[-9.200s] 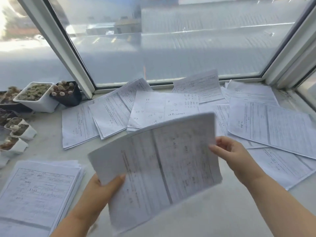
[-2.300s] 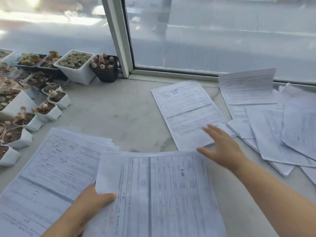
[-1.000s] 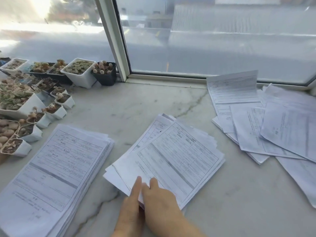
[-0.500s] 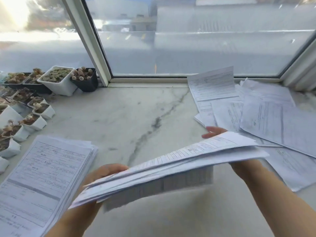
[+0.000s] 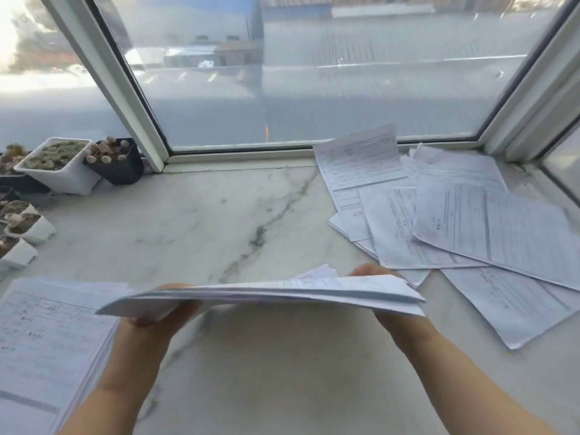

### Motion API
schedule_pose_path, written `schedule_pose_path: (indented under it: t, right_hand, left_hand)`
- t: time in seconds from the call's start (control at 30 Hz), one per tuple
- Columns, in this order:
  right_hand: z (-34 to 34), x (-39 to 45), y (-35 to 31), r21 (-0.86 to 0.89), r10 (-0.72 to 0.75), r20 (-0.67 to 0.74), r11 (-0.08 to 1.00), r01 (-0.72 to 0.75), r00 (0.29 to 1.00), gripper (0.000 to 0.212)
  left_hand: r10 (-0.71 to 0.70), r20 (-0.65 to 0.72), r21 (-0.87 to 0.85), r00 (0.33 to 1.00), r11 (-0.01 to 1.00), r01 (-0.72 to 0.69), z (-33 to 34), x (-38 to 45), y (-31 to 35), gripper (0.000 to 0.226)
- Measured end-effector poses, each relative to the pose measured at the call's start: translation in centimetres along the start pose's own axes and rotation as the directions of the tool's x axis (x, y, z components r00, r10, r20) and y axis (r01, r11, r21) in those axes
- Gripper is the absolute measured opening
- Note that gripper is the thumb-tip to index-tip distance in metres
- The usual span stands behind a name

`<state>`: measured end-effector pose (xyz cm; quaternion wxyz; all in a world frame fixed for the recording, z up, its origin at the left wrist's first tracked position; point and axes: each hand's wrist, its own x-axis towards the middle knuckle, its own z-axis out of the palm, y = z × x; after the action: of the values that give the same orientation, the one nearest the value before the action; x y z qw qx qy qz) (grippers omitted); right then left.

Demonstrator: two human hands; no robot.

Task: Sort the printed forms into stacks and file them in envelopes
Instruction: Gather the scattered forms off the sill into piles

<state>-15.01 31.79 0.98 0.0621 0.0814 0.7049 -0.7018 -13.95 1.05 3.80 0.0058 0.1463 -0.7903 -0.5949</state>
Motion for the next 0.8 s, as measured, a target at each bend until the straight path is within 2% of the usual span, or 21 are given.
schedule_pose_path:
  t: [0.03,0.1,0.13,0.23,0.3,0.4,0.47,0.57,0.63,0.7,0.77,0.8]
  right_hand:
    - [-0.2,0.0,-0.2,-0.023,-0.062,-0.034,0.998,0.061,0.997,0.016]
    - [-0.6,0.2,-0.9,-0.024,-0.142,-0.071,0.990,0.141,0.987,0.018]
    - [-0.9,0.1,-1.0,-0.014,-0.171,-0.061,0.985,0.170,0.983,0.024]
    - [-1.3,0.3,0.6,-0.121,-0.050,-0.042,0.992,0.045,0.998,0.032]
    - [-1.3,0.5,2.1,-0.206,0.072,-0.075,0.975,-0.086,0.995,0.025]
    - [-1.6,0.8,2.0,-0.225,0.154,-0.128,0.958,-0.180,0.980,0.037]
    - [-2.1,1.1,1.0,-0.220,0.086,-0.097,0.970,-0.105,0.992,0.028]
    - [-2.8,1.7,-0.7,-0.146,-0.003,-0.012,0.989,0.002,1.000,0.013]
    - [-3.9,2.4,-0.5,-0.187,0.050,-0.059,0.980,-0.060,0.997,0.014]
    - [-6.0,3.2,0.5,-0.333,0.070,-0.197,0.933,-0.134,0.978,0.014]
    - [-9.0,4.1,1.6,-0.522,0.012,-0.341,0.829,-0.200,0.940,0.024]
    - [-10.6,4.7,1.8,-0.600,-0.042,-0.395,0.768,-0.223,0.918,0.032]
  left_hand:
    - [0.019,-0.037,0.015,0.999,1.000,-0.018,-0.3,0.5,-0.5,0.021]
    - [0.039,-0.125,-0.009,0.991,0.999,-0.040,-1.0,1.5,-1.4,0.019]
    - [0.034,-0.104,-0.002,0.994,0.999,-0.034,-1.2,1.7,-1.4,0.024]
    - [-0.057,0.042,0.045,0.998,0.997,0.055,0.2,1.7,-2.0,0.050]
    - [-0.106,0.063,0.044,0.992,0.994,0.103,1.4,1.8,-2.8,0.059]
    - [-0.088,-0.009,0.114,0.996,0.989,0.089,1.8,2.4,-2.7,0.031]
    - [-0.076,-0.031,0.072,0.997,0.994,0.078,1.2,2.6,-2.4,0.033]
    - [-0.148,0.056,-0.089,0.987,0.984,0.152,0.9,2.4,-2.1,0.033]
    - [-0.289,0.169,-0.172,0.942,0.933,0.317,1.8,2.1,-2.8,0.027]
    - [-0.444,0.265,-0.189,0.856,0.847,0.497,2.9,2.0,-4.1,0.030]
    - [-0.580,0.327,-0.188,0.746,0.734,0.652,3.7,2.0,-5.5,0.031]
    - [-0.617,0.312,-0.196,0.723,0.703,0.684,3.9,2.3,-6.3,0.031]
